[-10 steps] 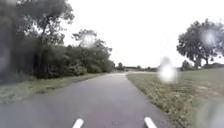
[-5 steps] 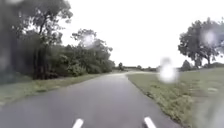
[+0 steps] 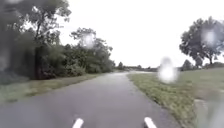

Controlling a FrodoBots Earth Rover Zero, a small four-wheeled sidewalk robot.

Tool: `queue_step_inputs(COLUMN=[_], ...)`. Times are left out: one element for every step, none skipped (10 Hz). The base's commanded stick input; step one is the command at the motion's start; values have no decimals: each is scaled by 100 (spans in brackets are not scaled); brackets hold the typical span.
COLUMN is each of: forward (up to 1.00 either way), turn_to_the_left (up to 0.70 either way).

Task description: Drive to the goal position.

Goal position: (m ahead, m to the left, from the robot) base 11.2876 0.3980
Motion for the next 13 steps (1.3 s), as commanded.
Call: queue_step_inputs(forward=[85, 85, 85, 85, 85, 85, 85, 85, 85, 85, 85, 85, 85], turn_to_the_left=[0, 0, 0, 0, 0, 0, 0, 0, 0, 0, 0, 0, 0])
